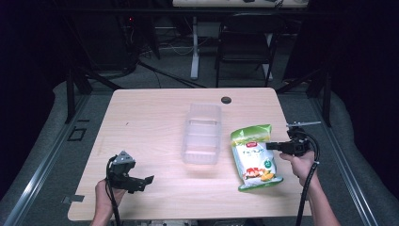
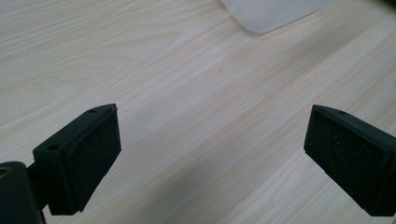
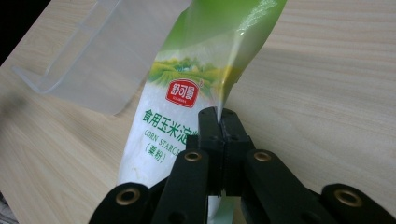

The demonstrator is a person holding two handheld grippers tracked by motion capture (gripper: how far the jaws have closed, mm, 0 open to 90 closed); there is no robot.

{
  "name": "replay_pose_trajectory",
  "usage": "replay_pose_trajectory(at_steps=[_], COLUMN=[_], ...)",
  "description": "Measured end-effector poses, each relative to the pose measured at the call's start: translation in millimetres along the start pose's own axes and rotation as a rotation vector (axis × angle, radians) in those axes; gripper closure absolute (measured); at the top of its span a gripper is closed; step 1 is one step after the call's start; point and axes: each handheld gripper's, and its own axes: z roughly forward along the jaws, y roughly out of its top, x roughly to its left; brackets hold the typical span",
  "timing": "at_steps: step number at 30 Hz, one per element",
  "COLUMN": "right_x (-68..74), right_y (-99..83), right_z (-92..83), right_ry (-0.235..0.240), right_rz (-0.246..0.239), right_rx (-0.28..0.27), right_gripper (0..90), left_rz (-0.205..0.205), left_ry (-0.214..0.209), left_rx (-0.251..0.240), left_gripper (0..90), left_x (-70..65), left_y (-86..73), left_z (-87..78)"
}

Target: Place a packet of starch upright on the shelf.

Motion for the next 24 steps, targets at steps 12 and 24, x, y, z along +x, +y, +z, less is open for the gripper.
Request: replay_pose_trajectory(at_steps=[12, 24], right_x=[11.3, 22.8], right_y=[3.7, 8.9], right_z=[-8.9, -23.5], right_ry=[-0.008, -0.003], right_rz=[-0.027, -0.056], right_rx=[-0.042, -0.088], right_gripper=[90.0, 90.0], left_rz=[0.001, 0.007], left_ry=[0.002, 0.002], left_rx=[-0.001, 0.000], left_gripper=[4.0, 4.4], left_x=[-0.3, -0.3], left_y=[0.1, 0.3], left_z=[-0.2, 0.1])
